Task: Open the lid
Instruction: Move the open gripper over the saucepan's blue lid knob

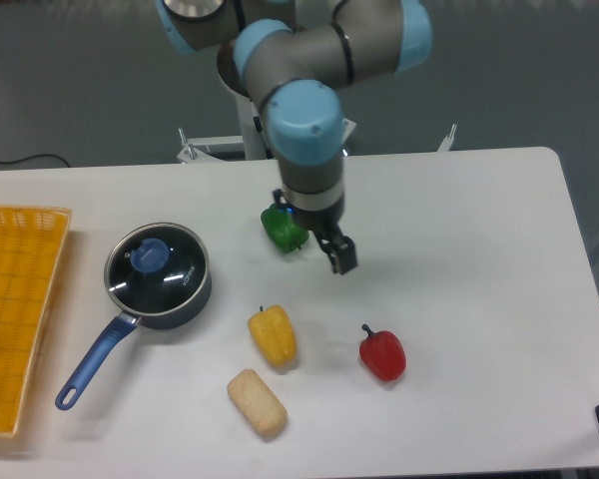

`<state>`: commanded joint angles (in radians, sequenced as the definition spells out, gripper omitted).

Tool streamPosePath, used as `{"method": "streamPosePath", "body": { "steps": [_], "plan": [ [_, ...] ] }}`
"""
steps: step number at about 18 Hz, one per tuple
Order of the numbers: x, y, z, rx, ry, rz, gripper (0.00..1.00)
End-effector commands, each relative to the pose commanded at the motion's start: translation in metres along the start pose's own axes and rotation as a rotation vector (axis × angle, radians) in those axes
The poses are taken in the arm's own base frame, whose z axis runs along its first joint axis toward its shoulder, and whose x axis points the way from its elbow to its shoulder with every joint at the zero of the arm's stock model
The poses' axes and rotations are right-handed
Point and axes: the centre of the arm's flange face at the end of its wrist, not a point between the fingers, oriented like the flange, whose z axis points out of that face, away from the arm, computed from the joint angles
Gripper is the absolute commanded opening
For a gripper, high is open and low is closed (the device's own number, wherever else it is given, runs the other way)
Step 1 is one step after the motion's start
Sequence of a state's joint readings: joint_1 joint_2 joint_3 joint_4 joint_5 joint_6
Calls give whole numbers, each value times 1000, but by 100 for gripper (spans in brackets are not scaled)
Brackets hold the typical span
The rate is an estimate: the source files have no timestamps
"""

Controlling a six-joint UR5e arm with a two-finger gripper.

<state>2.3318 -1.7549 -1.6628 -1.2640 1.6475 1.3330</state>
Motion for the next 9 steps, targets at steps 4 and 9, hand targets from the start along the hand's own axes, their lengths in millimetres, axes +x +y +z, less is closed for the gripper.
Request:
{"method": "streamPosePath", "body": {
  "steps": [4, 9],
  "plan": [
    [21, -43, -3, 78, 17, 9, 100],
    [50, -88, -6, 107, 28, 34, 100]
  ]
}}
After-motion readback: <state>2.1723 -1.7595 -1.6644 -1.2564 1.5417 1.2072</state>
